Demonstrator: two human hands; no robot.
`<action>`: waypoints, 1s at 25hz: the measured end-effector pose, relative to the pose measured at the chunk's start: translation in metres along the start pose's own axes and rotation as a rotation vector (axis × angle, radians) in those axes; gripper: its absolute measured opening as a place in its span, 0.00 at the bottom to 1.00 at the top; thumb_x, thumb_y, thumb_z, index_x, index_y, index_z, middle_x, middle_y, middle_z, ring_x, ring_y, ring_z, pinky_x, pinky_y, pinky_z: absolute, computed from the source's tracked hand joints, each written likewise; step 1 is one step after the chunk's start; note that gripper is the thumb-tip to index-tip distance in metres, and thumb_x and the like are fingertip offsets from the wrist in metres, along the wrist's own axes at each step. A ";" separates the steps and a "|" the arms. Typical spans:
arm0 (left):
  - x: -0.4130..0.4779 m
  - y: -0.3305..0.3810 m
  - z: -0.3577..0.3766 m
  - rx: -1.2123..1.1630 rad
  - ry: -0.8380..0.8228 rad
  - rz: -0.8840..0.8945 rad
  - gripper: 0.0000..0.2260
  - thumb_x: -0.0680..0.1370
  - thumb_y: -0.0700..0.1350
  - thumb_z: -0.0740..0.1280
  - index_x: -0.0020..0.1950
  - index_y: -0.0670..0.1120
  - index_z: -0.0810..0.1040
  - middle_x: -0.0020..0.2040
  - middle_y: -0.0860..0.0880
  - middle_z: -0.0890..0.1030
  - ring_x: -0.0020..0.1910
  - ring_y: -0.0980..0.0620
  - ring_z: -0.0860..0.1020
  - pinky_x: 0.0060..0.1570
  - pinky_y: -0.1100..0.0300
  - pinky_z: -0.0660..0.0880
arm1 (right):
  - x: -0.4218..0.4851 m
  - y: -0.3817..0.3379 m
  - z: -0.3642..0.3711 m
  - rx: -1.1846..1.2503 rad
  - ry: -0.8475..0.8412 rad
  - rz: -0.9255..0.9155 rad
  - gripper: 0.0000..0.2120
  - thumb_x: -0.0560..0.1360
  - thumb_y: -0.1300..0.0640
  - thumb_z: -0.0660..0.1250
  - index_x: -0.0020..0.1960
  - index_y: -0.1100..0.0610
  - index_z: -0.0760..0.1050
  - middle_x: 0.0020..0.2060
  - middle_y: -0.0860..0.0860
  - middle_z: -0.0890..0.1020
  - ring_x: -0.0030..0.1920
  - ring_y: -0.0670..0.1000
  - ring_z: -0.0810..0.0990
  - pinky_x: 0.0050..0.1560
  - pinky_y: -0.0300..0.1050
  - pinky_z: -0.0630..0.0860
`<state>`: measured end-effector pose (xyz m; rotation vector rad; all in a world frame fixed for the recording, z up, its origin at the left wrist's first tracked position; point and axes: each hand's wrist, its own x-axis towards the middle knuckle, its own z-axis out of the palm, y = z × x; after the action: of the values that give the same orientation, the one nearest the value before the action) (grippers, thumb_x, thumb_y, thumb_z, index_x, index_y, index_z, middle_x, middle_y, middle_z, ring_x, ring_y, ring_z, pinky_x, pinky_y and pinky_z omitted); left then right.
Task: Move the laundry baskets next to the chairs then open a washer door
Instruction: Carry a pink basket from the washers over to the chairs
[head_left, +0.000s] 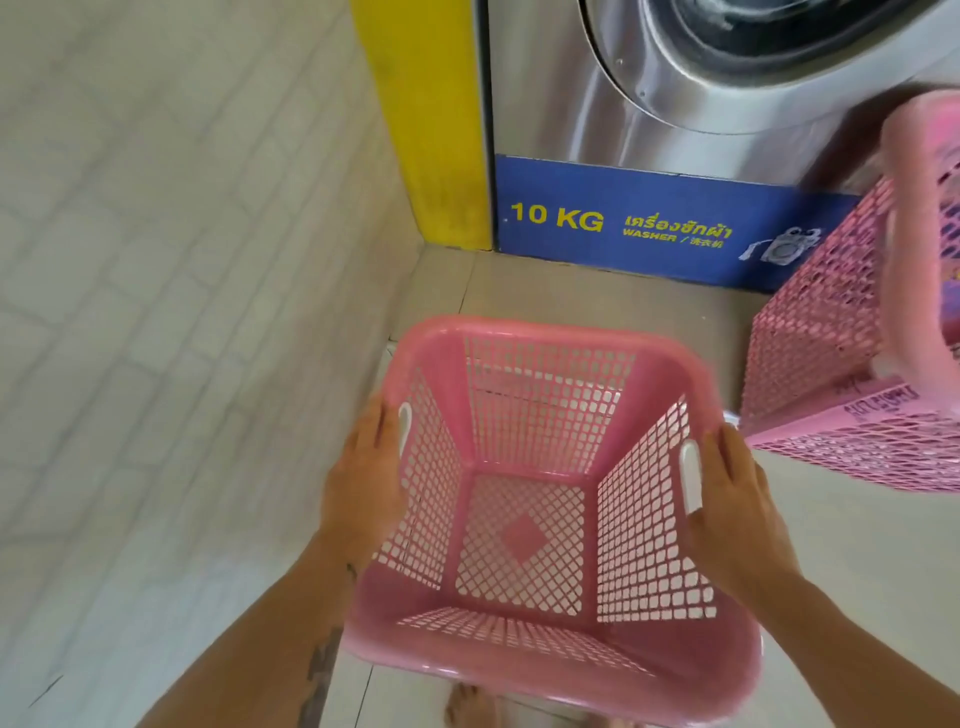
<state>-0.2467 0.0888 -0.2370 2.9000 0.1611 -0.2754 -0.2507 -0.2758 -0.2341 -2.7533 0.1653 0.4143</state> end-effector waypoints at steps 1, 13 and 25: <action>0.005 -0.003 0.006 -0.002 0.014 0.012 0.42 0.70 0.35 0.69 0.78 0.51 0.51 0.79 0.45 0.54 0.71 0.42 0.68 0.50 0.49 0.80 | 0.003 0.000 0.006 0.004 0.008 0.007 0.42 0.66 0.67 0.66 0.76 0.57 0.51 0.76 0.55 0.56 0.72 0.64 0.61 0.61 0.66 0.73; 0.009 -0.012 -0.002 0.030 -0.176 -0.030 0.42 0.71 0.38 0.68 0.79 0.50 0.48 0.80 0.47 0.49 0.71 0.42 0.66 0.60 0.48 0.74 | -0.024 -0.018 0.027 -0.031 -0.072 0.059 0.40 0.69 0.65 0.63 0.77 0.56 0.48 0.78 0.56 0.49 0.75 0.65 0.57 0.63 0.66 0.71; -0.017 0.141 -0.167 -0.472 -0.141 0.137 0.17 0.78 0.37 0.63 0.66 0.46 0.76 0.62 0.52 0.79 0.57 0.56 0.78 0.60 0.64 0.71 | -0.072 -0.030 -0.168 0.352 0.062 0.131 0.28 0.75 0.57 0.67 0.72 0.59 0.64 0.71 0.55 0.68 0.70 0.54 0.66 0.69 0.44 0.62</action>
<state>-0.2159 -0.0104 -0.0439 2.4016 0.0001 -0.3605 -0.2701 -0.3032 -0.0513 -2.4170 0.3965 0.3002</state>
